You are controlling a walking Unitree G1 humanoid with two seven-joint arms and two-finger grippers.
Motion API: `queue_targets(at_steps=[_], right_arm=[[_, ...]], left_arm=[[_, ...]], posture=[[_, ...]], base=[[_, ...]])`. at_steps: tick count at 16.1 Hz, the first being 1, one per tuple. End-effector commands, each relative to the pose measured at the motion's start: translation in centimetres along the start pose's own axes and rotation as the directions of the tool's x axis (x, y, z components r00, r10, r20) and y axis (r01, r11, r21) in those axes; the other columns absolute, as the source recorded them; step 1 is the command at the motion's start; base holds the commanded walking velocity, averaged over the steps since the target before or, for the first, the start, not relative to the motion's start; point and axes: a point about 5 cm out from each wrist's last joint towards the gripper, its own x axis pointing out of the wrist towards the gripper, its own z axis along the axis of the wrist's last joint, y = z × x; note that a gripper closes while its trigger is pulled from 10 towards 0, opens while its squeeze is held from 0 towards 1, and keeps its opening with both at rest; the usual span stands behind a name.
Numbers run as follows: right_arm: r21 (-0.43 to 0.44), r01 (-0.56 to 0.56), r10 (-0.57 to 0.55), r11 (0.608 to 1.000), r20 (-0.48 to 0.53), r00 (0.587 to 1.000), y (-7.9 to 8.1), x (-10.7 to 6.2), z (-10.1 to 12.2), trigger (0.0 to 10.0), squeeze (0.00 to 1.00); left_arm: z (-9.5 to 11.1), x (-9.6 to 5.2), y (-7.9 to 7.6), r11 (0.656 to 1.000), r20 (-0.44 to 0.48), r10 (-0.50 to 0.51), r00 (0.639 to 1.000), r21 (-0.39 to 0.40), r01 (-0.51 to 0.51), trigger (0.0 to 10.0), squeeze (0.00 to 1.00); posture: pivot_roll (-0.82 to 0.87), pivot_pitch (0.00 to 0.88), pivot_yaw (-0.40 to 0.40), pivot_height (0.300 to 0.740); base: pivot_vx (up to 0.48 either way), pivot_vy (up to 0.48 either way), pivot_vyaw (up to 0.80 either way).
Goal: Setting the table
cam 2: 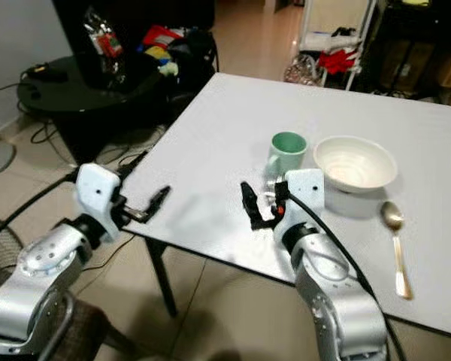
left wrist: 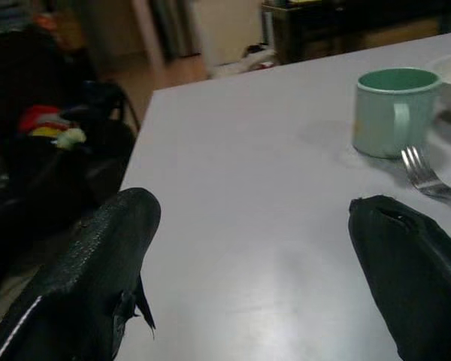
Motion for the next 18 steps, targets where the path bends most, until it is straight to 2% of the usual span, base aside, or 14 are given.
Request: queue_targets(at_steps=[1,7,9,10,11,14,18], right_arm=[[0.005,0.036,-0.036,0.999,0.012,0.999,-0.6,-0.1,-0.4,10.0,0.63],[-0.004,0.018,-0.018,1.0,0.017,1.0,-0.6,-0.2,-1.5,10.0,0.63],[-0.033,-0.042,0.042,0.999,-0.005,0.999,-0.3,-0.2,-2.2,10.0,0.65],[-0.056,-0.055,0.054,0.997,-0.013,0.998,-0.2,-0.3,-2.3,10.0,0.76],[-0.083,-0.073,0.073,0.994,-0.008,0.997,0.0,-0.3,-2.3,10.0,0.82],[-0.053,-0.076,0.077,0.996,0.024,0.997,0.1,-0.1,-1.9,10.0,0.82],[-0.05,-0.1,0.102,0.994,0.034,0.994,0.2,-0.2,-2.0,10.0,0.82]], left_arm=[[0.1,0.2,-0.2,1.0,0.003,0.007,1.0,0.002,-0.007,10.0,0.0],[0.2,0.3,0.2,0.998,0.004,0.056,0.998,0.007,-0.056,10.0,0.0],[0.2,0.1,0.5,0.998,0.005,0.066,0.998,0.02,-0.067,10.0,0.0],[0.2,0.1,0.6,0.997,0.008,0.069,0.998,0.02,-0.069,10.0,0.0],[0.1,0.1,0.7,0.996,-0.003,0.084,0.996,0.0,-0.084,10.0,0.0],[-0.2,0.3,0.4,0.997,-0.017,0.054,0.998,0.051,-0.053,10.0,0.0],[-0.3,0.2,1.0,0.995,-0.019,0.089,0.996,0.045,-0.088,10.0,0.0]], posture=[[0.05,0.0,0.06,0.74],[0.07,0.0,0.049,0.74],[0.08,0.0,0.044,0.74],[0.08,0.0,0.047,0.74],[0.08,0.0,0.05,0.74],[0.08,0.0,0.053,0.74],[0.08,0.0,0.055,0.74]], base=[[0.0,-0.48,0.0],[0.0,-0.48,0.0],[0.0,-0.48,0.0],[0.0,-0.352,0.8],[0.0,0.0,0.8],[0.0,0.0,0.8],[0.0,0.0,0.8]])
